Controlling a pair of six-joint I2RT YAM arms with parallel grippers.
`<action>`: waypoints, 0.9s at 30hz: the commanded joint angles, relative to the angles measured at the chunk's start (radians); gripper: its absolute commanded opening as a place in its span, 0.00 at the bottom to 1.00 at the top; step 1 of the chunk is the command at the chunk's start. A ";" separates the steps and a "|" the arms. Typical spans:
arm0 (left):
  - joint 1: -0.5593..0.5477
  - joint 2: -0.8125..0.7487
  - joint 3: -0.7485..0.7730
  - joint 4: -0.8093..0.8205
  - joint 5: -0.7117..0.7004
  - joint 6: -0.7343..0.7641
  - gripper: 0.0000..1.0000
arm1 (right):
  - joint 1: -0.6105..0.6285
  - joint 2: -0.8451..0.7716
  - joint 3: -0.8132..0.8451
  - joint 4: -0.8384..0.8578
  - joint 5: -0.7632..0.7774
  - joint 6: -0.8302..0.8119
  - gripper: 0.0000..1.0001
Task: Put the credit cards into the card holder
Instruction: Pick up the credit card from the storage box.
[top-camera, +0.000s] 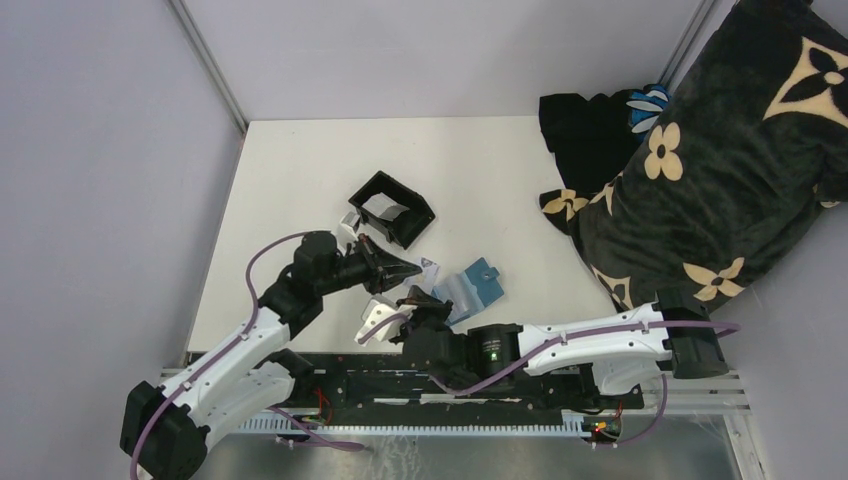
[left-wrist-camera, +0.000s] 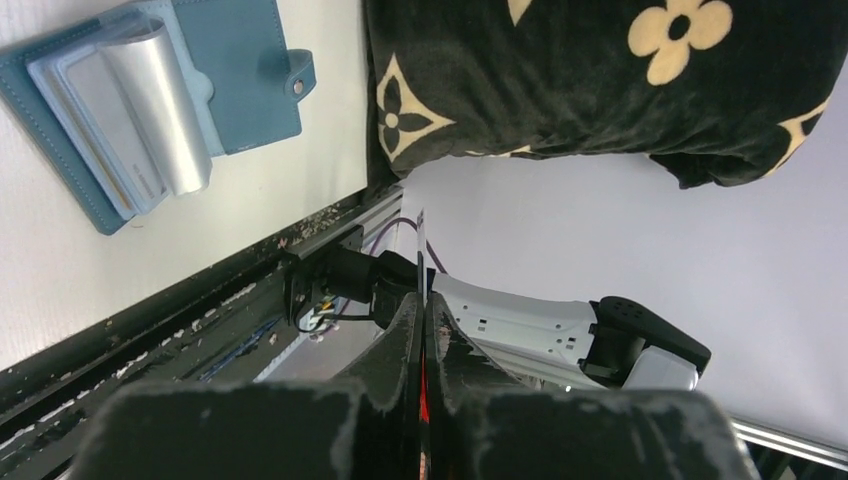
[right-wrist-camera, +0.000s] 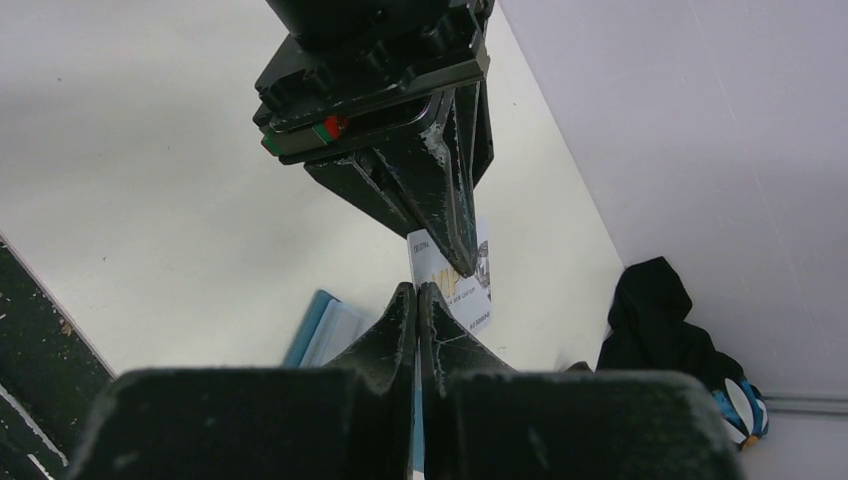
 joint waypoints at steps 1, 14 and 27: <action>-0.002 -0.013 -0.016 0.122 0.009 -0.048 0.03 | 0.032 0.011 0.053 0.023 0.032 0.035 0.03; -0.005 -0.087 -0.017 0.107 -0.344 0.143 0.03 | 0.080 -0.090 0.021 -0.135 0.233 0.470 0.50; -0.015 -0.104 -0.211 0.494 -0.483 0.223 0.03 | -0.307 -0.338 -0.085 -0.091 -0.198 0.852 0.49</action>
